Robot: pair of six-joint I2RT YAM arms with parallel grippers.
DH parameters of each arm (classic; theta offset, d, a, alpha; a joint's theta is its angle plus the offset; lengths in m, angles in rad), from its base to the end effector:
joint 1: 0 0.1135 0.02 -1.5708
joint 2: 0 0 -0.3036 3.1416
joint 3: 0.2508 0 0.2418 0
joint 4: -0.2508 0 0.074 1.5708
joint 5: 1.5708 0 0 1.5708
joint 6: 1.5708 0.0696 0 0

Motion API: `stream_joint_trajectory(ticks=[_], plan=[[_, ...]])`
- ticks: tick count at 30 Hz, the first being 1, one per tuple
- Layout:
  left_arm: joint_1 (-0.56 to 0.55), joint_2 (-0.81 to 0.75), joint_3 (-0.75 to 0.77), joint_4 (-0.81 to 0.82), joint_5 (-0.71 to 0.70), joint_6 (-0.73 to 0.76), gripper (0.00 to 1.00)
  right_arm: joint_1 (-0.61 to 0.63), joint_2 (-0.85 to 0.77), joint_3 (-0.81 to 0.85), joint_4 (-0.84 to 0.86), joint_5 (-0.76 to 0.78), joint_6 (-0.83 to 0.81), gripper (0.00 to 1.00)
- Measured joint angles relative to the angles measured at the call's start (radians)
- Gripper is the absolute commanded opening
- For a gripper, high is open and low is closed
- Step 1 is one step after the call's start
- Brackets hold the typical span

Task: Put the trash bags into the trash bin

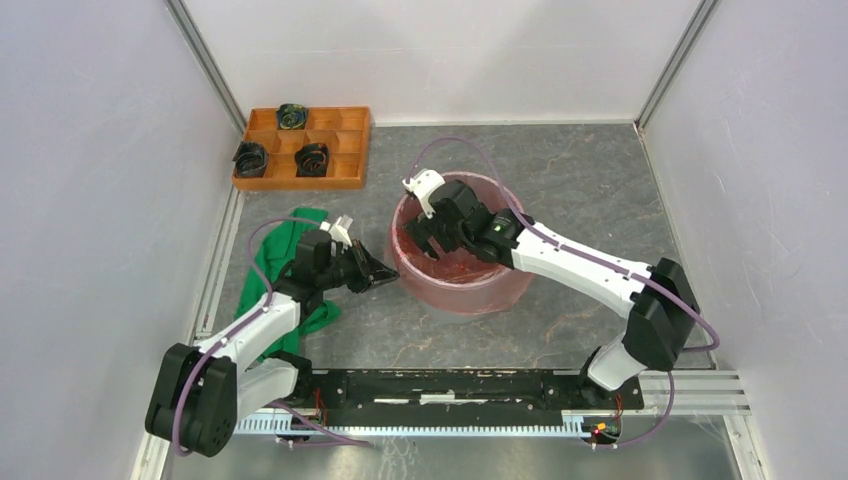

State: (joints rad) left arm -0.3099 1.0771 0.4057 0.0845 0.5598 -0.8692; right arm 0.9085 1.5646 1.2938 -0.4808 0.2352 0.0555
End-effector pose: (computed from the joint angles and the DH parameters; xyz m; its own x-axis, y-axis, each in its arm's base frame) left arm 0.1864 -0.0985 0.2085 -0.8594 -0.4044 -0.3128 0.0358 0.5628 -0.8258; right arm 0.2362 0.2766 0.3155 -0.4560 -0.4970 -0.7383 -0.6379 0.7610 -0.1183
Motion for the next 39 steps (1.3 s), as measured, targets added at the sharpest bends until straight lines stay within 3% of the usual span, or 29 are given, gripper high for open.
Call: stream_joint_trajectory(ticks=[7,16,19,28,33,39], plan=[[0.000,-0.081,0.000,-0.071,-0.012,0.000,0.60,-0.025,0.073,0.025,0.145,0.088,-0.010,0.98],[0.000,-0.192,0.031,-0.280,-0.088,0.079,0.95,-0.017,0.025,-0.034,0.155,0.140,-0.035,0.98],[0.005,-0.194,0.076,-0.349,-0.134,0.098,0.99,-0.006,-0.064,-0.101,0.120,0.108,-0.032,0.98],[0.027,-0.218,0.195,-0.406,-0.272,0.112,1.00,0.001,-0.263,-0.286,0.111,0.024,0.027,0.98],[0.027,-0.251,0.202,-0.446,-0.323,0.108,1.00,0.001,-0.177,-0.288,0.087,0.008,0.025,0.98],[0.027,-0.344,0.200,-0.455,-0.342,0.085,1.00,0.001,0.009,-0.088,0.054,0.028,-0.012,0.98]])
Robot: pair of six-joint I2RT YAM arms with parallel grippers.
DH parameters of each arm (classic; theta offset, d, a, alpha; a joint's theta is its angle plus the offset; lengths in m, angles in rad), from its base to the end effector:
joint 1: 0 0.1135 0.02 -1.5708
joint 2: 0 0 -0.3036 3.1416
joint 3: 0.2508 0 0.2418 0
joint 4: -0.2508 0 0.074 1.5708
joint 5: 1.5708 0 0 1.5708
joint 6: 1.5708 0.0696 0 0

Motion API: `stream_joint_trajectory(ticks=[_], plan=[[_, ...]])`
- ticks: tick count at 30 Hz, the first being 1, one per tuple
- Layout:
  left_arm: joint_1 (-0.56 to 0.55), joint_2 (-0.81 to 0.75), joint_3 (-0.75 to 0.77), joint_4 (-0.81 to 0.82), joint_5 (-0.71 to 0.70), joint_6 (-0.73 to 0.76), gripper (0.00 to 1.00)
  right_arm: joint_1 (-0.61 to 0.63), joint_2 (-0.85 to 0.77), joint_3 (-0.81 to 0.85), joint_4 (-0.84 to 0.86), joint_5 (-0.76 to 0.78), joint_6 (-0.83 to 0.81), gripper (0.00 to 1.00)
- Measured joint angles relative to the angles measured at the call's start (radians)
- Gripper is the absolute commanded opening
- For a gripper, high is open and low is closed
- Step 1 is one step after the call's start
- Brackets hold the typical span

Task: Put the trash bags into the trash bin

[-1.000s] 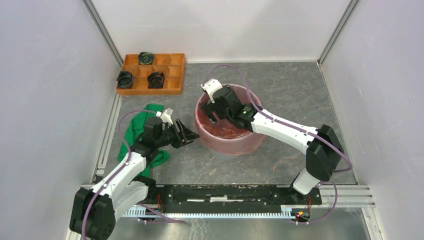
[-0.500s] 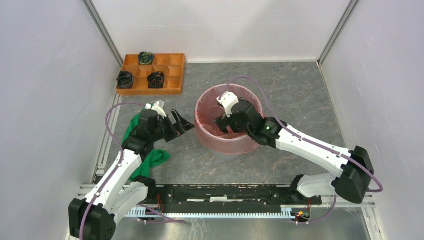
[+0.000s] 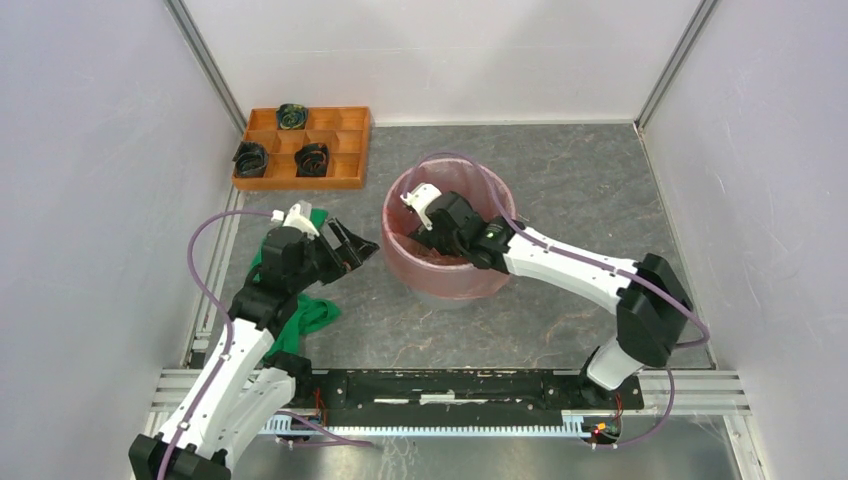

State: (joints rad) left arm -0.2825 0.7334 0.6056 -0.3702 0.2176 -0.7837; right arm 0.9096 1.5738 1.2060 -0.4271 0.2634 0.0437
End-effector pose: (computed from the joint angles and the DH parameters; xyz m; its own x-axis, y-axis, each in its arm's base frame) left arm 0.1486 -0.0588 0.2786 -0.6456 -0.5303 -0.5495 -0.0020 0.7207 -0.6932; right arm 0.2353 0.2730 0.2881 -0.4663 -0.5306 -0.7078 -0.6303 0.7607 -0.1551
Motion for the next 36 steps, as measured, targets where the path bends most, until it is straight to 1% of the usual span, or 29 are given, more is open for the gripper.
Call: stream_joint_trajectory(ticks=[4,9,12,16,20,24,26,30,33,36], plan=[[0.000,-0.033,0.000,-0.032,-0.015,0.000,1.00,-0.002,0.067,0.060,-0.006,0.003,-0.016,0.98],[0.000,-0.023,0.003,-0.070,-0.027,0.001,1.00,-0.012,0.104,0.118,-0.023,0.003,-0.024,0.98],[0.004,-0.002,0.015,-0.094,-0.039,0.003,1.00,-0.015,0.087,0.116,-0.032,-0.002,-0.026,0.98],[0.031,0.050,0.044,-0.096,-0.050,0.011,1.00,-0.016,-0.006,0.082,-0.061,-0.009,-0.026,0.98],[0.113,0.153,0.048,-0.016,0.013,0.011,1.00,-0.016,-0.131,0.072,-0.072,0.012,-0.026,0.98],[0.175,0.299,0.042,0.123,0.101,-0.021,0.99,-0.016,-0.220,0.072,-0.045,0.040,-0.026,0.98],[0.179,0.369,0.042,0.181,0.129,-0.037,1.00,-0.016,-0.236,0.073,-0.032,0.053,-0.026,0.98],[0.179,0.486,0.063,0.246,0.156,-0.057,1.00,-0.016,-0.233,0.078,-0.030,0.056,-0.026,0.98],[0.179,0.571,0.108,0.290,0.170,-0.071,1.00,-0.016,-0.236,0.088,-0.009,0.049,-0.026,0.98],[0.177,0.660,0.148,0.369,0.209,-0.092,0.99,-0.016,-0.256,0.088,0.034,0.024,-0.022,0.98]])
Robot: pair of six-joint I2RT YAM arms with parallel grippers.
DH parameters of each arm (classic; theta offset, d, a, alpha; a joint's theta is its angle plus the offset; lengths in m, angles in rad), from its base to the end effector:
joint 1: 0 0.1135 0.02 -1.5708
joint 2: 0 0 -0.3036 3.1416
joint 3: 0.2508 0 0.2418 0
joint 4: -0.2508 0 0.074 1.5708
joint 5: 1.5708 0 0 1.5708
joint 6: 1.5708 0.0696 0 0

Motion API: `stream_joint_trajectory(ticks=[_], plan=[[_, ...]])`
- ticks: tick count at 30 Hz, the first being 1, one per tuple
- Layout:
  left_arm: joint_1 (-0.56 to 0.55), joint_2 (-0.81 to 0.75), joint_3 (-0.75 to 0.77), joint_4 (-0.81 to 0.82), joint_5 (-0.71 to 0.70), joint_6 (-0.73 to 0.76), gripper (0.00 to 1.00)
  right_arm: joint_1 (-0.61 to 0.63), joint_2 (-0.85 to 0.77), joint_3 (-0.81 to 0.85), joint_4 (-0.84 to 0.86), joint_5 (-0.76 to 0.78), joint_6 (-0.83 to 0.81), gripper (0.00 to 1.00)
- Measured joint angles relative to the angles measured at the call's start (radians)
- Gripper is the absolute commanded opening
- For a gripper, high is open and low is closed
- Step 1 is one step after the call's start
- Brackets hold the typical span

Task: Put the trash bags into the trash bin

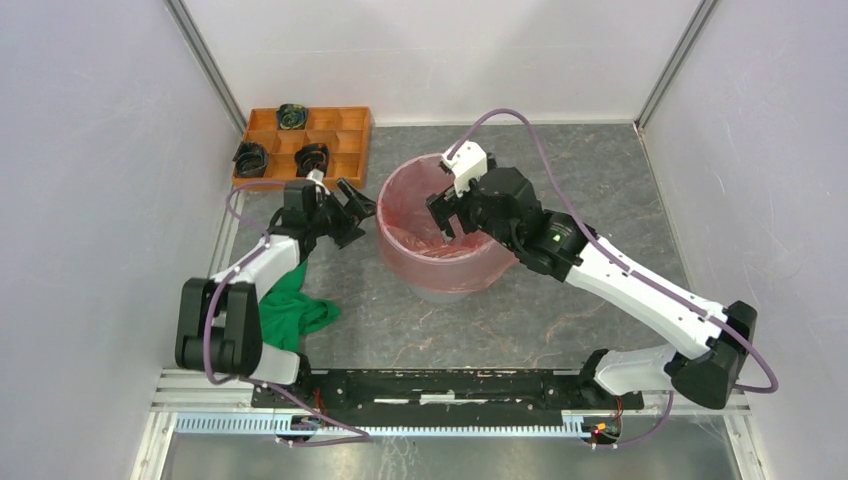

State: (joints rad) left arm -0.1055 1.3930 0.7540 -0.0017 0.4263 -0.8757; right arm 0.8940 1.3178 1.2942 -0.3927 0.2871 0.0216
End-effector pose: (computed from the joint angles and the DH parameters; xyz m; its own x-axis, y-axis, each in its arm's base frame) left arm 0.2955 -0.0602 0.2387 -0.7075 -0.6282 -0.3236 -0.1840 0.6059 -0.7740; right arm 0.2085 0.2280 0.4050 -0.2659 -0.2978 -0.9169 -0.5799 0.8092 -0.0947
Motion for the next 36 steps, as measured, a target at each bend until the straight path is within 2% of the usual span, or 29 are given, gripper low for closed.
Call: stream_joint_trajectory(ticks=[4,11,21,27,32,36], plan=[[-0.041,0.111,0.065,0.056,0.032,-0.011,0.97,0.000,-0.055,0.000,0.086,-0.030,0.014,0.98],[-0.235,0.206,0.151,0.110,0.037,-0.019,0.95,0.000,-0.170,-0.031,0.171,-0.055,0.027,0.98],[-0.534,0.323,0.179,0.276,-0.009,-0.154,0.95,0.000,-0.402,-0.127,0.159,0.006,0.034,0.98],[-0.706,0.479,0.311,0.366,-0.069,-0.256,0.94,0.000,-0.473,-0.140,0.119,0.038,0.042,0.98],[-0.773,0.564,0.411,0.408,-0.087,-0.296,0.96,0.000,-0.505,-0.140,0.077,0.055,0.045,0.98],[-0.745,0.540,0.399,0.389,-0.117,-0.290,0.98,0.000,-0.526,-0.140,0.056,0.055,0.046,0.98]])
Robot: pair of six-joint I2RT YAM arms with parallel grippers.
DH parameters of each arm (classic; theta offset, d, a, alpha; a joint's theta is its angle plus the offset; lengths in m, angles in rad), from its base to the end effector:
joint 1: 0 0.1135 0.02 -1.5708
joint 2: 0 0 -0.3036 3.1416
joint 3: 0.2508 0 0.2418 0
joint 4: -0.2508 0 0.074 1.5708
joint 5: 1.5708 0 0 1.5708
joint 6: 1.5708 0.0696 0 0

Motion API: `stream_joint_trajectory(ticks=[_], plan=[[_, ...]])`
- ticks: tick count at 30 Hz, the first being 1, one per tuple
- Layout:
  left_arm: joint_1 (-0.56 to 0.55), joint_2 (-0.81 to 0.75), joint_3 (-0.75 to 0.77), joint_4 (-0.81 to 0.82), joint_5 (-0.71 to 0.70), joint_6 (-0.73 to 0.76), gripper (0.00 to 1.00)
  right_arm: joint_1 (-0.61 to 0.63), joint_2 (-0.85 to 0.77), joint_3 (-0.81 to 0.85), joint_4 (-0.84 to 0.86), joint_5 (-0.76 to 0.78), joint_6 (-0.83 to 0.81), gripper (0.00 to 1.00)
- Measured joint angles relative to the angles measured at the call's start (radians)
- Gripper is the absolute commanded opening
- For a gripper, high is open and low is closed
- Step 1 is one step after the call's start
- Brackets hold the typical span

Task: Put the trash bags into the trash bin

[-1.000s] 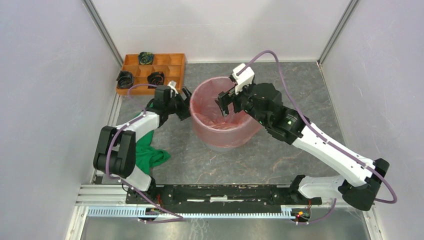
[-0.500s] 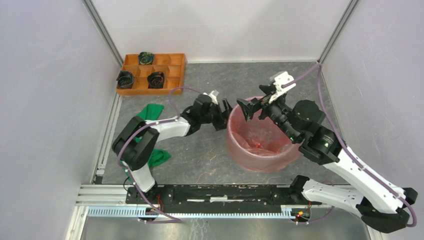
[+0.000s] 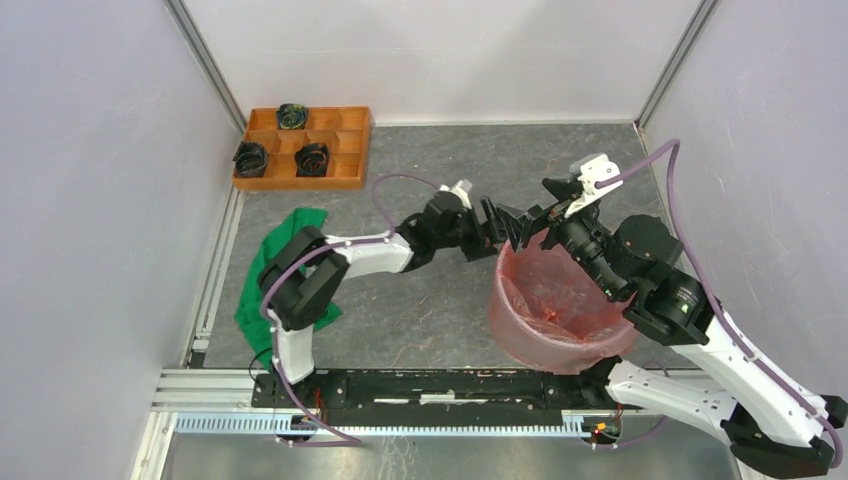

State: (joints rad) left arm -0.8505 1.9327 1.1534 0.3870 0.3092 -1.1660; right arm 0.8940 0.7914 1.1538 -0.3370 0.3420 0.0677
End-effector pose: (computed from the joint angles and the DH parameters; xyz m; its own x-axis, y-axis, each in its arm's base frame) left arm 0.2914 -0.3642 0.2219 -0.9279 -0.2701 -0.2570 0.1232 0.4283 -0.8952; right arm 0.1083 0.0976 0.4722 -0.0196 0.0774 -0.9968 -0.5243 0.8481 0.0761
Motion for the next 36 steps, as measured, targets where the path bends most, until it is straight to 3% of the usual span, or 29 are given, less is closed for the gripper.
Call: stream_joint_trajectory(ticks=[3,9,12,16,26,36], plan=[[0.077,-0.113,-0.065,-0.086,-0.045,0.042,1.00,0.000,-0.016,0.000,-0.004,0.000,0.003,0.98],[0.309,-0.556,-0.171,-0.337,-0.167,0.204,1.00,0.000,-0.032,-0.002,-0.002,0.001,0.002,0.98],[0.358,-0.785,-0.149,-0.475,-0.231,0.319,1.00,0.000,-0.031,-0.002,-0.002,0.009,-0.008,0.98],[0.349,-0.988,-0.003,-0.662,-0.266,0.482,1.00,0.000,-0.031,0.009,-0.006,0.035,-0.031,0.98],[0.348,-1.201,0.322,-0.833,-0.341,0.727,1.00,0.000,-0.074,0.087,-0.016,0.173,-0.104,0.98],[0.348,-1.211,0.328,-0.851,-0.369,0.819,1.00,0.000,-0.094,0.103,-0.001,0.234,-0.113,0.98]])
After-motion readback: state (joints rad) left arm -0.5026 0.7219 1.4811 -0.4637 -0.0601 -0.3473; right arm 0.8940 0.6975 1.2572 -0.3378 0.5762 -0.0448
